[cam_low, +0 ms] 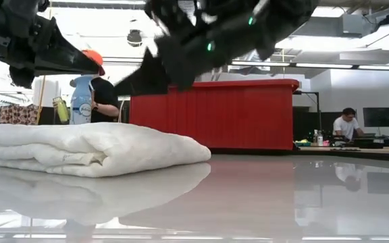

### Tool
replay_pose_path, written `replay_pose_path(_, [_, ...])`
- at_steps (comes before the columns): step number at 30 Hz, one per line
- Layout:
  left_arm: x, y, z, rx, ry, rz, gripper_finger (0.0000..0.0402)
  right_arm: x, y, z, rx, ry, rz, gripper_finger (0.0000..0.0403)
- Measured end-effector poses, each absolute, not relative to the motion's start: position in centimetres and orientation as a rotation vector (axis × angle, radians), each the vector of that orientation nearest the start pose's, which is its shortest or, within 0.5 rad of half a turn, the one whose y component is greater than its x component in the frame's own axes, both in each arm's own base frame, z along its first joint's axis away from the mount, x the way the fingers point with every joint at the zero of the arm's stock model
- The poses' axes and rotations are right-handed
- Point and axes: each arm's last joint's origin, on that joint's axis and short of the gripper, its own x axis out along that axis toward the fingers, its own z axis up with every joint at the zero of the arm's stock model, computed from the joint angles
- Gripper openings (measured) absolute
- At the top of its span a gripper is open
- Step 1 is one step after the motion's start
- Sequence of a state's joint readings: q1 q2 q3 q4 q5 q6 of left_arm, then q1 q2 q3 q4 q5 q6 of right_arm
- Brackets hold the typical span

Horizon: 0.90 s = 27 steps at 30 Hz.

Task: Fold Laundry from Bin
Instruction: Fold the white shirt

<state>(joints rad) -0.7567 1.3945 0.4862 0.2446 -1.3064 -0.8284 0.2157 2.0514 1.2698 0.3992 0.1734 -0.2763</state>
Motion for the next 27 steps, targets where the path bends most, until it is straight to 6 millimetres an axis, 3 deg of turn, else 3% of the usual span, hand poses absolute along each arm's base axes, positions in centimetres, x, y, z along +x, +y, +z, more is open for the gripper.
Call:
replay_pose_path(5, [18.7, -14.1, 16.4, -0.196, 0.099, 0.603, 0.0, 43.6, 6.5, 16.2, -0.311, 0.349, 0.046, 0.0118])
replay_pose_path(11, [19.1, -14.5, 17.2, -0.171, 0.098, 0.548, 0.0, 42.2, 4.9, 14.9, -0.197, 0.216, 0.061, 0.0118])
replay_pose_path(18, [20.1, -14.7, 18.5, -0.096, 0.103, 0.429, 0.0, 40.6, 5.5, 14.3, -0.159, 0.11, 0.071, 0.0118])
replay_pose_path(27, [22.2, -14.0, 20.0, 0.071, 0.076, -0.026, 0.0, 40.4, 6.5, 14.2, -0.16, 0.106, 0.104, 0.0118])
